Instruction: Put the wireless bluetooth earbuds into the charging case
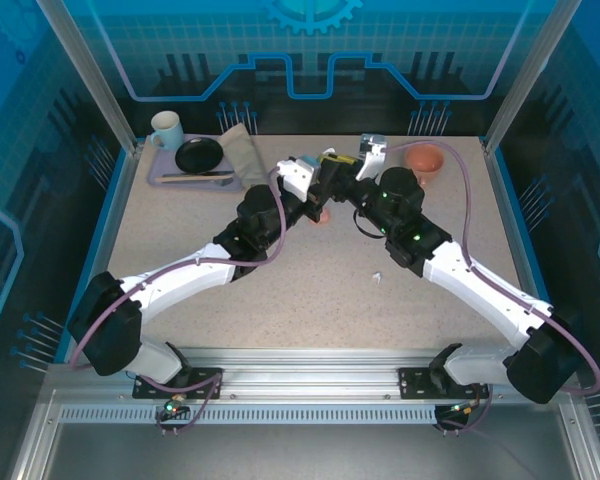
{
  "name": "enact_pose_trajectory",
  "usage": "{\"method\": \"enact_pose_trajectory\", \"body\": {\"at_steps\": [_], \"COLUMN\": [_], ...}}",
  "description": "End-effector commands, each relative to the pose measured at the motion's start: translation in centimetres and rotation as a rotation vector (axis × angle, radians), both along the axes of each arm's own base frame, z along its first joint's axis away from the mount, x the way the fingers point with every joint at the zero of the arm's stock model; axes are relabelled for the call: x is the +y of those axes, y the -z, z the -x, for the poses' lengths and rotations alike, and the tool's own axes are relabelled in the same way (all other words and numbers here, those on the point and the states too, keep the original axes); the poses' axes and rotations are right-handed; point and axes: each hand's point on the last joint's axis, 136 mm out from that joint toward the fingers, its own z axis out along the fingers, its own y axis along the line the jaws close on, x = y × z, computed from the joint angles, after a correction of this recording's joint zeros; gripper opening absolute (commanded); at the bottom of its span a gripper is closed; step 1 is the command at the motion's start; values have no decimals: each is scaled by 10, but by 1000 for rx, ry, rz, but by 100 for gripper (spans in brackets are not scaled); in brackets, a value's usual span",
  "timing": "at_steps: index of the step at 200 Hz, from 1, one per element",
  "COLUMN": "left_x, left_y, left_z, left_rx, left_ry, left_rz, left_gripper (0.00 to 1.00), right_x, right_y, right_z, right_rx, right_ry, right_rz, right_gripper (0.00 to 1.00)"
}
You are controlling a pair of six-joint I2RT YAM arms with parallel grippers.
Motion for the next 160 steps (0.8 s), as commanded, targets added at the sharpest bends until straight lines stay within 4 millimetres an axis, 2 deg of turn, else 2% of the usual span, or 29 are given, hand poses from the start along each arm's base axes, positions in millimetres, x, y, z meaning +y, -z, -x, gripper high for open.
{"method": "enact_pose_trajectory", "body": {"at_steps": [1,38,57,87,109,122,136,160], "left_x": [-12,-10,-9,-6,-2,1,6,15], "left_y": [-10,-7,-5,3,7,10,11,14], "left_z": [15,16,18,20,24,27,28,33], "left_rx": [-35,-33,-39,-46,-52,-56,-61,-72], "left_ry": [66,63,64,59,58,54,48,45], "left_rz": [39,38,33,8,-4,-11,-16,-24], "left_gripper": [0,0,0,0,0,0,0,0], "right_x": [3,-4,-13,-31,-53,-71,-93,-131], "right_y": [0,4,2,-11,-12,-5,14,68], "right_z": [-5,-8,-8,-3,-1,0,1,10], "right_rx": [44,65,68,64,95,134,214,427], "right_ry": [-8,6,26,43,78,122,189,308], "right_rz": [-18,-37,-60,-108,-129,-131,-120,-46], "right_gripper": [33,33,34,46,53,59,64,72]}}
